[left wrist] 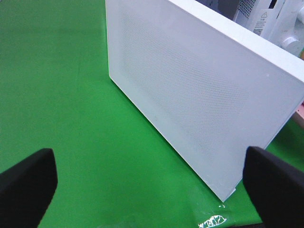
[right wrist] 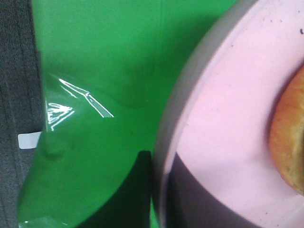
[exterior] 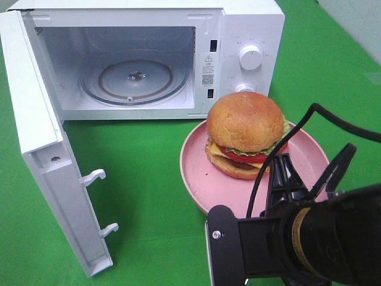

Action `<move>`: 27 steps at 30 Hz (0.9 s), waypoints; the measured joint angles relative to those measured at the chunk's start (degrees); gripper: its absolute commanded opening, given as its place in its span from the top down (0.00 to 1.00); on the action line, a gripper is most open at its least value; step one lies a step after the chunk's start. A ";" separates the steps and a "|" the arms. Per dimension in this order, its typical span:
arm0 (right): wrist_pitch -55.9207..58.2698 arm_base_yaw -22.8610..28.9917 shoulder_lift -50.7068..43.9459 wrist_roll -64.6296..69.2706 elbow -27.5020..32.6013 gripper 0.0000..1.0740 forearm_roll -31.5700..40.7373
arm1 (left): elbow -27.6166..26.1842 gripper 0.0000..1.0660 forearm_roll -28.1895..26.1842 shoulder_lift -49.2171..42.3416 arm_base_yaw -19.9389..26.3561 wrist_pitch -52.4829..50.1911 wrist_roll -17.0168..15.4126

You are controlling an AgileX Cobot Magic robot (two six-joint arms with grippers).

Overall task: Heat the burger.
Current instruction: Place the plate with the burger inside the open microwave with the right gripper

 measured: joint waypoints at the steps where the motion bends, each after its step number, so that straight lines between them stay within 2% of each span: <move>1: -0.63 -0.92 0.00 -1.49 0.00 1.00 -0.06 | 0.00 0.07 0.00 0.00 0.00 0.00 0.00; 4: -2.52 -3.21 0.00 -5.10 0.00 1.00 -0.06 | 0.00 0.07 0.00 0.00 0.00 0.00 0.00; 6: -6.25 -7.05 0.00 -11.52 0.00 1.00 -0.57 | 0.00 0.07 0.00 0.00 0.00 0.00 0.00; 11: -8.54 -10.03 0.00 -16.84 0.00 1.00 -0.92 | 0.00 0.07 0.00 0.00 0.00 0.00 0.00; 13: -11.69 -13.52 0.00 -25.44 0.00 1.00 -0.74 | 0.00 0.07 0.00 0.00 0.00 0.00 0.00; 16: -12.49 -14.50 0.00 -27.85 0.00 1.00 -0.17 | 0.00 0.07 0.00 0.00 0.00 0.00 0.00; 18: -14.15 -16.39 0.00 -32.31 0.00 1.00 1.89 | 0.00 0.07 0.00 0.00 0.00 0.00 0.00; 20: -18.11 -20.11 0.00 -42.00 0.00 1.00 8.08 | 0.00 0.07 0.00 0.00 0.00 0.00 0.00; 23: -18.79 -20.86 0.00 -44.58 0.06 1.00 9.63 | 0.00 0.07 0.00 0.00 0.00 0.00 0.00; 25: -20.80 -24.18 0.00 -54.09 0.06 1.00 16.04 | 0.00 0.07 0.00 0.00 0.00 0.00 0.00; 27: -20.97 -25.04 0.00 -56.84 0.06 1.00 17.59 | 0.00 0.07 0.00 0.00 0.00 0.00 0.00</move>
